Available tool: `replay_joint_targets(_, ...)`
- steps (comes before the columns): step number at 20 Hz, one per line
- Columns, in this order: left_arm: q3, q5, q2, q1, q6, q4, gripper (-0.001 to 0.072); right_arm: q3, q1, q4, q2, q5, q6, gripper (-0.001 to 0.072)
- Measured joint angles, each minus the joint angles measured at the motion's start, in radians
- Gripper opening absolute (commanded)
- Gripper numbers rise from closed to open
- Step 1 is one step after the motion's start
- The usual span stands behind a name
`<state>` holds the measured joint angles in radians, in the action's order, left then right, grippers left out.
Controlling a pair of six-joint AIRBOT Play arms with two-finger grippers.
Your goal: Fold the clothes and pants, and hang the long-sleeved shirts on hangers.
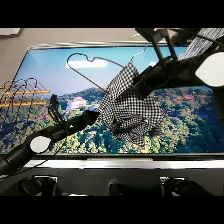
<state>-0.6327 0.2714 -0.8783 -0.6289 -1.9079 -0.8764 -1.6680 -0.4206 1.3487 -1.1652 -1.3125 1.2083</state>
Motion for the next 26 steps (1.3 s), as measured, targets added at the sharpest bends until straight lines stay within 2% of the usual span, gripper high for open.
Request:
replay_joint_targets(2, -0.005, -0.024, -0.013, -0.016, 0.0, 0.024, 0.0524, 0.001, 0.0, 0.002, -0.016, -0.001, 0.014, 0.0024)
replay_joint_targets(9, -0.009, -0.007, -0.061, -0.031, 0.0, 0.144, 0.052, 0.002, 0.0, 0.006, -0.035, 0.004, 0.029, 0.0024)
replay_joint_targets(11, -0.01, -0.002, -0.089, -0.029, 0.028, 0.191, 0.052, 0.002, 0.0, 0.005, -0.036, 0.005, 0.029, 0.0024)
replay_joint_targets(14, -0.01, -0.003, -0.131, -0.013, 0.155, 0.34, 0.052, 0.002, 0.0, 0.006, -0.037, 0.005, 0.035, 0.0024)
replay_joint_targets(21, -0.057, 0.096, -0.213, 0.049, 0.613, 0.743, 0.0505, 0.002, 0.0, 0.006, -0.037, 0.005, 0.04, 0.0024)
replay_joint_targets(23, -0.074, 0.143, -0.241, 0.058, 0.699, 0.81, 0.0493, 0.002, 0.0, 0.006, -0.037, 0.004, 0.04, 0.0024)
replay_joint_targets(24, -0.08, 0.16, -0.253, 0.061, 0.727, 0.832, 0.0432, 0.002, 0.0, 0.006, -0.037, 0.003, 0.04, 0.0024)
replay_joint_targets(26, -0.087, 0.176, -0.278, 0.071, 0.765, 0.862, 0.0432, 0.002, 0.0, 0.006, -0.037, 0.003, 0.043, 0.0024)
